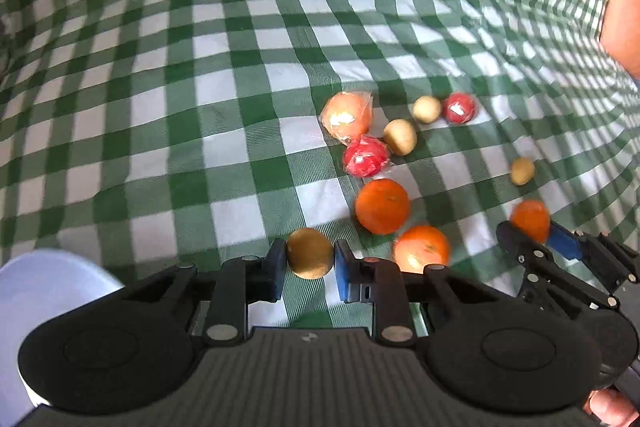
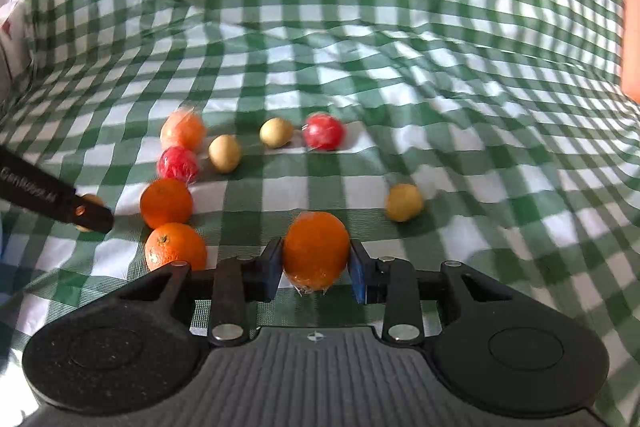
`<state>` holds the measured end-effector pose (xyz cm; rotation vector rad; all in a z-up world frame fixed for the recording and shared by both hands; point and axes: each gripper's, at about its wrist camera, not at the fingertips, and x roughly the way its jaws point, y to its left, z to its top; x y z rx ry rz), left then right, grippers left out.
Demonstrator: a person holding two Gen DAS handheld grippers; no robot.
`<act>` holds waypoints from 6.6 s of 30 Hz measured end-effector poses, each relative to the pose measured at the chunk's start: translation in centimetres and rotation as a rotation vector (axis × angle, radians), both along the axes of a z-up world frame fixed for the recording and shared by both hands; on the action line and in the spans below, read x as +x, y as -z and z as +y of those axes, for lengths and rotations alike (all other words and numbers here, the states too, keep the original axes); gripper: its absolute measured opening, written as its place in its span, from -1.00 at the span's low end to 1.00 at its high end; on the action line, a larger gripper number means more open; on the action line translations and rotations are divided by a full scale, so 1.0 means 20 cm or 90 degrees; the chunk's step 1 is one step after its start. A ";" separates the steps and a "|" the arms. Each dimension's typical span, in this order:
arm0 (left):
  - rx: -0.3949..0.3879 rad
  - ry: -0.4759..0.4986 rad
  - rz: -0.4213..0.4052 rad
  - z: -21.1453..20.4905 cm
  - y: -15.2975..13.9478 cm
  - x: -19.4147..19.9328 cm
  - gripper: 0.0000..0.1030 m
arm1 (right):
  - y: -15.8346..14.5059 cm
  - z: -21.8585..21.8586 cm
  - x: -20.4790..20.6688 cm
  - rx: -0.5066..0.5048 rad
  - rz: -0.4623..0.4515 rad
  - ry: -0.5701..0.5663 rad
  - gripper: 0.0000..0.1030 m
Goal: Organize fruits
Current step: 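Carry the yellow fruit and orange over the blue plate with both tools, then open both tools to drop the fruits onto the blue plate, then lift both tools back from the plate toward the fruit cluster, then grasp an orange with the left tool while the right tool grasps a yellow fruit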
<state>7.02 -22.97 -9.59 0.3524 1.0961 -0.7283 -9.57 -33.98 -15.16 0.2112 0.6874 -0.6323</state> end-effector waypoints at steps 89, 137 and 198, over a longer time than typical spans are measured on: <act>0.012 -0.208 -0.068 1.26 -0.22 0.05 0.99 | -0.25 1.24 0.43 0.039 0.112 -0.327 0.44; 0.013 -0.215 -0.172 1.54 -0.66 -0.72 0.99 | -0.70 1.50 -0.42 0.013 -0.008 -0.256 0.99; 0.024 -0.102 -0.081 0.64 -0.41 -0.39 0.99 | -0.40 0.55 -0.39 0.013 -0.013 0.030 0.99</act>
